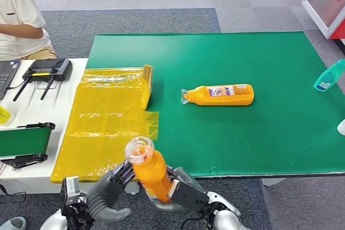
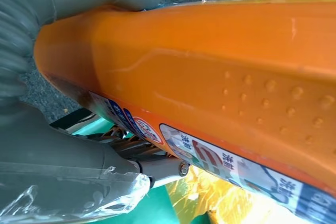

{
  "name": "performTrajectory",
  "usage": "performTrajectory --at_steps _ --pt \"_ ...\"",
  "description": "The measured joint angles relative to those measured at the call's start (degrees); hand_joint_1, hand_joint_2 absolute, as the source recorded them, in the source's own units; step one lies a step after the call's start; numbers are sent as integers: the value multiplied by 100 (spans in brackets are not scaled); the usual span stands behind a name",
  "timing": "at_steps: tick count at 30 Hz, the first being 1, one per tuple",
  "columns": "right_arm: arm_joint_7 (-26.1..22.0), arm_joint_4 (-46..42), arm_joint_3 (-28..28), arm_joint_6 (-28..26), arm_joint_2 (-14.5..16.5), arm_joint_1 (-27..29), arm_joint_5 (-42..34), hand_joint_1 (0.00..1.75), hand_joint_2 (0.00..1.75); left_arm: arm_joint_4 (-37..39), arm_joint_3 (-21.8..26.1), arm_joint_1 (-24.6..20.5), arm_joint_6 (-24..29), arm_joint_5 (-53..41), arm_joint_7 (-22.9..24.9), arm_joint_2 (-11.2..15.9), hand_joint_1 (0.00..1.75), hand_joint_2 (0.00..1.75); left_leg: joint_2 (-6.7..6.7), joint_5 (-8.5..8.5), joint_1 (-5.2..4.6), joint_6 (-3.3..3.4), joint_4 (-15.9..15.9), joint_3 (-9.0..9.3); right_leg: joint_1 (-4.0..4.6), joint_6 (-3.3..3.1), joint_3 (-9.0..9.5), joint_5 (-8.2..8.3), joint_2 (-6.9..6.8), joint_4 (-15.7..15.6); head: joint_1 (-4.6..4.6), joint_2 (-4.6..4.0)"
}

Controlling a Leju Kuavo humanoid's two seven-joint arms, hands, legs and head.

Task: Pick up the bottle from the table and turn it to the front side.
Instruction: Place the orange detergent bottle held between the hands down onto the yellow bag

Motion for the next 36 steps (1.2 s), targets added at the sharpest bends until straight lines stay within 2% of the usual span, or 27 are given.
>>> performTrajectory --at_steps 11,15,22,27,36 --pt "99 -40 -60 -44 -10 116 167 175 175 -129 2 73 458 -179 97 -96 0 175 0 0 0 0 0 1 1 0 -1 0 0 0 -1 0" --pt "152 -40 -55 -112 -10 150 449 175 175 -206 9 16 537 -236 205 -239 0 175 0 0 0 0 0 0 0 0 0 1 0 0 1 0" --pt "119 -40 129 -173 -17 106 907 175 175 -198 122 -427 653 27 606 -588 0 175 -1 3 0 -3 0 0 0 -1 0 6 0 0 -1 0" --pt "119 -44 315 -255 -49 -27 1045 175 175 -49 191 -572 612 156 656 -814 0 175 0 4 0 -3 0 1 0 -1 0 6 0 0 0 0" --pt "119 -110 432 -329 -155 -120 1052 175 175 113 173 -579 562 205 656 -977 0 175 0 3 0 -3 0 -1 0 -1 -1 6 0 0 0 0"
